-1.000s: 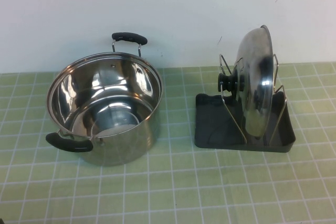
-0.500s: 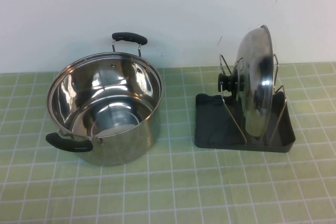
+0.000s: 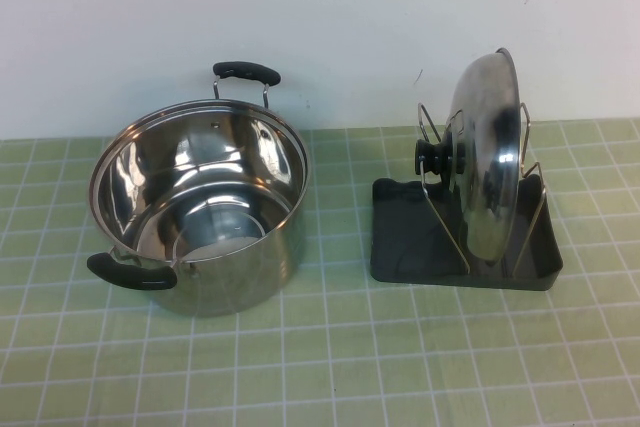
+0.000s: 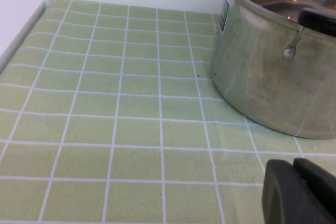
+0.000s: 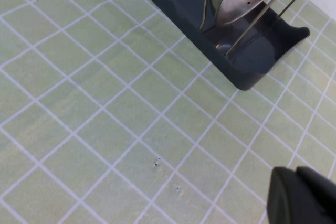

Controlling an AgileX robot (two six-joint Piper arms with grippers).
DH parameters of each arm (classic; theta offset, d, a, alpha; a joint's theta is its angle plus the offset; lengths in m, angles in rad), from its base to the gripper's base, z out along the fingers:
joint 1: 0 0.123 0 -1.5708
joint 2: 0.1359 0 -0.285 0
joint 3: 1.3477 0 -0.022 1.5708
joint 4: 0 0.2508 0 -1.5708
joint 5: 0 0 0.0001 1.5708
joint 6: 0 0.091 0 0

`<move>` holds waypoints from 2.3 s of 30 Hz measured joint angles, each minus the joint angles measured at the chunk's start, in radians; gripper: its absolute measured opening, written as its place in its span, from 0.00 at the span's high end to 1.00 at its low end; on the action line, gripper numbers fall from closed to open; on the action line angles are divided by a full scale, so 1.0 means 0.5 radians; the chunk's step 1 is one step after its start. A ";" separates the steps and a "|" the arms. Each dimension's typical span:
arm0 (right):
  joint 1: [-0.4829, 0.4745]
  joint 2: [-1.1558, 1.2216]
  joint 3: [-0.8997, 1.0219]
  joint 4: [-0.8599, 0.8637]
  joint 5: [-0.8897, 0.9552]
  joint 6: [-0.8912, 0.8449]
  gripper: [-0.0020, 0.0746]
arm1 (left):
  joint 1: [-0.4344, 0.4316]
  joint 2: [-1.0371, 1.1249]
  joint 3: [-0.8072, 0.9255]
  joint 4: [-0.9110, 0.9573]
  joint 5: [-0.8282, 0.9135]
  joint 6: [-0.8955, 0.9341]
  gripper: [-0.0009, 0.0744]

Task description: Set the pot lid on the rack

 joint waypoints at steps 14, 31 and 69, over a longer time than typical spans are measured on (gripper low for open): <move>0.000 0.000 0.000 0.000 0.000 0.000 0.98 | 0.000 0.000 0.000 0.000 0.000 0.004 0.99; 0.000 0.000 0.000 0.000 0.000 0.000 0.98 | 0.000 0.000 0.000 0.000 0.000 0.013 0.99; -0.739 -0.673 0.773 -0.036 -0.622 -0.011 0.98 | 0.000 -0.005 0.000 -0.001 0.000 0.013 0.99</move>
